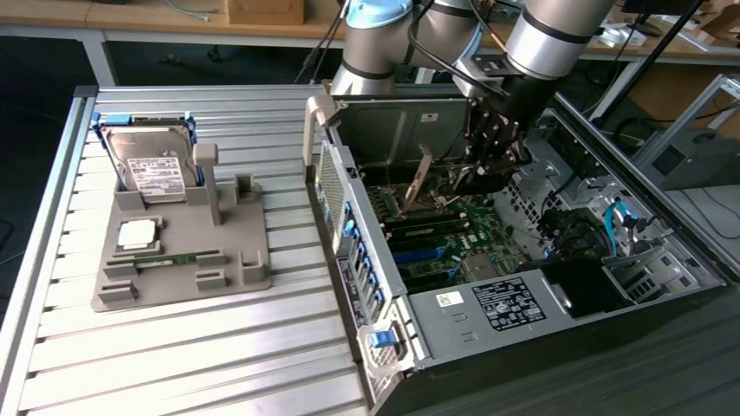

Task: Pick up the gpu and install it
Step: 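Insert the gpu into the slot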

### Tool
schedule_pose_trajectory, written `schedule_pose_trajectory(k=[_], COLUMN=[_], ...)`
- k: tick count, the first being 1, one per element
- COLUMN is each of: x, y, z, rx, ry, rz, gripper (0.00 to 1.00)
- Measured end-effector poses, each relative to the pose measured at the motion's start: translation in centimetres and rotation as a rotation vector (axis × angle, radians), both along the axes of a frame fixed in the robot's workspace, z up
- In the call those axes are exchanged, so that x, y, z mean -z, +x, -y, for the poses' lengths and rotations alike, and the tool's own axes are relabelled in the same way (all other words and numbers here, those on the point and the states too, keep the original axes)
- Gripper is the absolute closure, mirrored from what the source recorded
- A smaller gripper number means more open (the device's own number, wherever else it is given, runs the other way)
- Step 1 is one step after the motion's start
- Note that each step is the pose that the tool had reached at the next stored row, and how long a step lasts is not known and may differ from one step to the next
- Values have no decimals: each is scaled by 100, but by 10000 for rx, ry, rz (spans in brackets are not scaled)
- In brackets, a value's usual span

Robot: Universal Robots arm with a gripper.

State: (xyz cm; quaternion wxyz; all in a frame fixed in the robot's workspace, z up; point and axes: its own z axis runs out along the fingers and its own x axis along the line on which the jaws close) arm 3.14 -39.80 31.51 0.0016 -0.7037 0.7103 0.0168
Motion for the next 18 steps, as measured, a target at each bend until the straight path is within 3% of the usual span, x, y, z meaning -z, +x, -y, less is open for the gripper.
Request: schedule_pose_trajectory(k=[18], x=[35], y=[-1], z=[7], rx=[-1], ry=[1], rz=[0], gripper=[73])
